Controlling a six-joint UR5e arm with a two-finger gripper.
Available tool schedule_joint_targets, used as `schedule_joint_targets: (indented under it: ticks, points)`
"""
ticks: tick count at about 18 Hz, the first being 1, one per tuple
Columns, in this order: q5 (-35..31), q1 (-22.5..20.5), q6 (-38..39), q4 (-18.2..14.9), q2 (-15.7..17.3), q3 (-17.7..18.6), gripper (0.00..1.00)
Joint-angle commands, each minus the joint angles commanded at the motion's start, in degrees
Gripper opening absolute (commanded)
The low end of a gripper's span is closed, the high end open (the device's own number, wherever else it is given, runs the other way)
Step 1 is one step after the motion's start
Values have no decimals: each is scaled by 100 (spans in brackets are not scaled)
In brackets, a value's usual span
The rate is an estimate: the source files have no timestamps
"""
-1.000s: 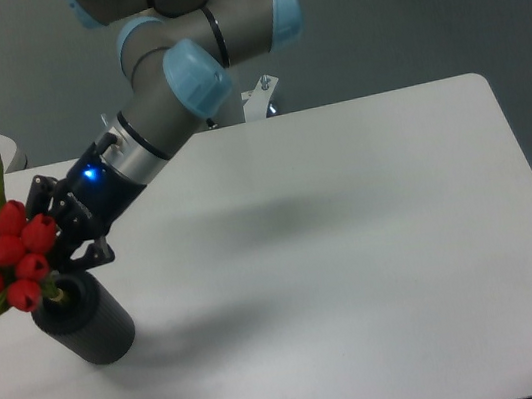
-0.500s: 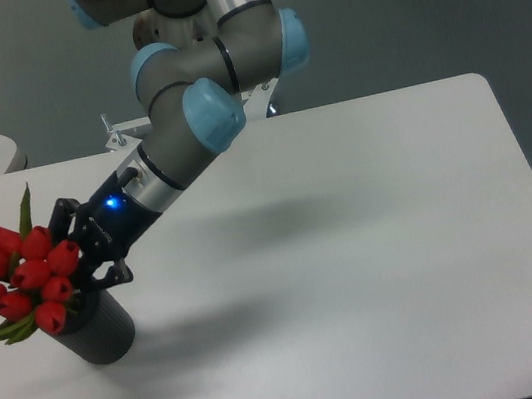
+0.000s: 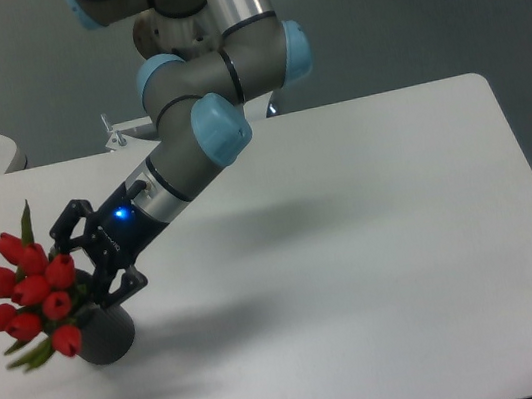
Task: Insert the flowers into the vase
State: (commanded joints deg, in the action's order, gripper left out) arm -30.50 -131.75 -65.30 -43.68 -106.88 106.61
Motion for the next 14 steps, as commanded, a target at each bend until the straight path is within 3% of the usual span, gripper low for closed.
schedule_joint_targets:
  ticks: [9, 14]
  points:
    - [-140, -273, -773, 9, 201, 264, 100]
    - [-1228, -632, -1002, 9, 483, 229, 100]
